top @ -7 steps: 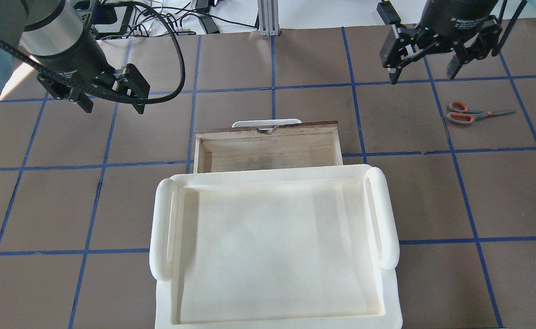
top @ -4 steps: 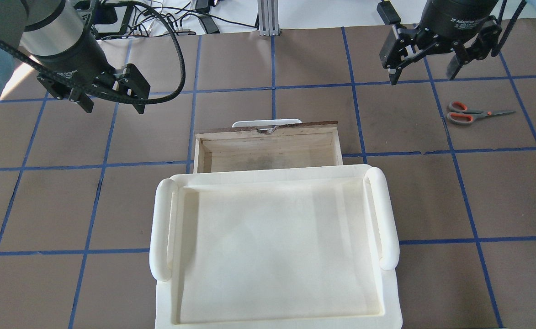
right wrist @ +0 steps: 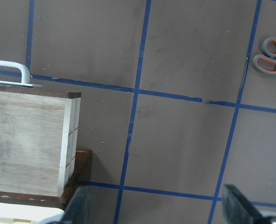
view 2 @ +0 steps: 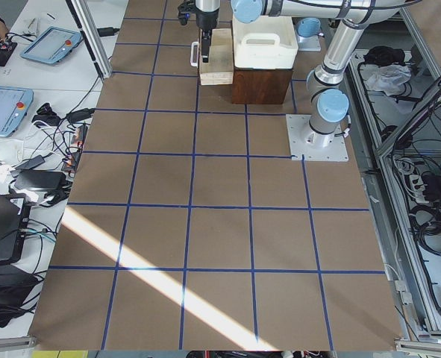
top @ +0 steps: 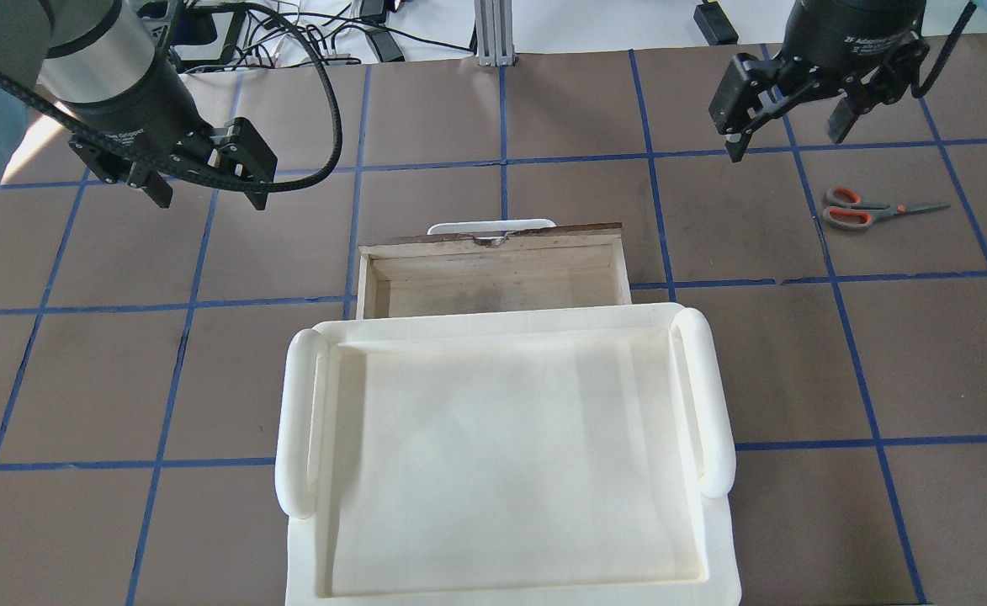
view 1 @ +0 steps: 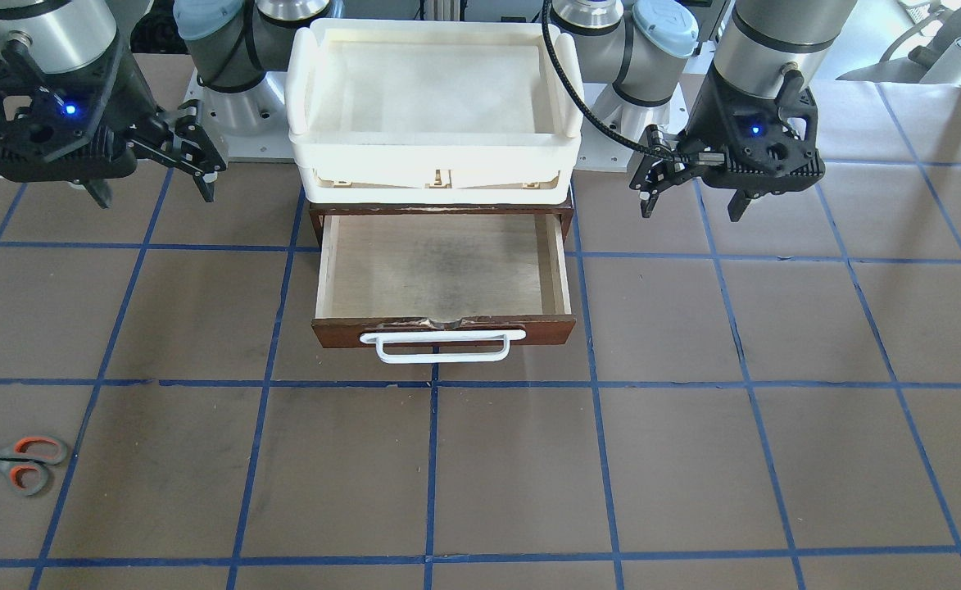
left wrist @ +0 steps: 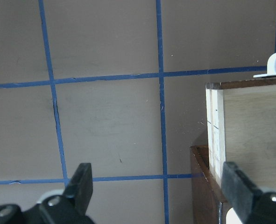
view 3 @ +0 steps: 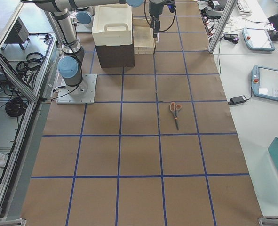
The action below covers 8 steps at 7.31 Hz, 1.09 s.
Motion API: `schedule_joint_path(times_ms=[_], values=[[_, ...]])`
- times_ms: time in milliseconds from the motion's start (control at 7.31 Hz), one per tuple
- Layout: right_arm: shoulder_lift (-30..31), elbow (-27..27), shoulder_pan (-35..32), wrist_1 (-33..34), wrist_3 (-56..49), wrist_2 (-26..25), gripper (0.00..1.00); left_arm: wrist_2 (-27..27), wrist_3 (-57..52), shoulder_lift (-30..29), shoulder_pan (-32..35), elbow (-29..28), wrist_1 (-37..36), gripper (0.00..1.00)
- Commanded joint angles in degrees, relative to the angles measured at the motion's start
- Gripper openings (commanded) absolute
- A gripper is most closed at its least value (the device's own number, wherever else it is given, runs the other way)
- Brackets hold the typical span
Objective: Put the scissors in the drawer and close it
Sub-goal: 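Move the right gripper toward the grey-and-orange scissors on the table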
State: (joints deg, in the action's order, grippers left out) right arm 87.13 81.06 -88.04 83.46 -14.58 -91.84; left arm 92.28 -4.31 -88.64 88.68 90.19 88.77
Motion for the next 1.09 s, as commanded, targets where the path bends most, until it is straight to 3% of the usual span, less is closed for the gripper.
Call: schedule_joint_path(times_ms=[0, 137, 411, 684, 958], values=[[-1.08, 1.28, 7.3, 2.13, -27.22, 0.34, 1.0, 0.0, 0.0, 0.05, -0.09, -0.01, 0.0, 1.0], [-1.52, 3.46, 12.14, 5.71, -37.52, 0.26, 1.0, 0.0, 0.0, 0.05, -0.09, 0.08, 0.0, 1.0], [-6.33, 9.0, 20.06, 19.29, -63.34, 0.43, 0.99, 0.09, 0.0, 0.05, -0.09, 0.08, 0.09, 1.0], [-16.07, 9.9, 25.87, 26.72, -86.29, 4.79, 0.99, 0.18, 0.0, 0.05, -0.09, 0.08, 0.09, 1.0], [-24.86, 9.99, 26.95, 38.65, -95.77, 5.52, 0.94, 0.18, 0.0, 0.05, -0.09, 0.08, 0.09, 1.0]])
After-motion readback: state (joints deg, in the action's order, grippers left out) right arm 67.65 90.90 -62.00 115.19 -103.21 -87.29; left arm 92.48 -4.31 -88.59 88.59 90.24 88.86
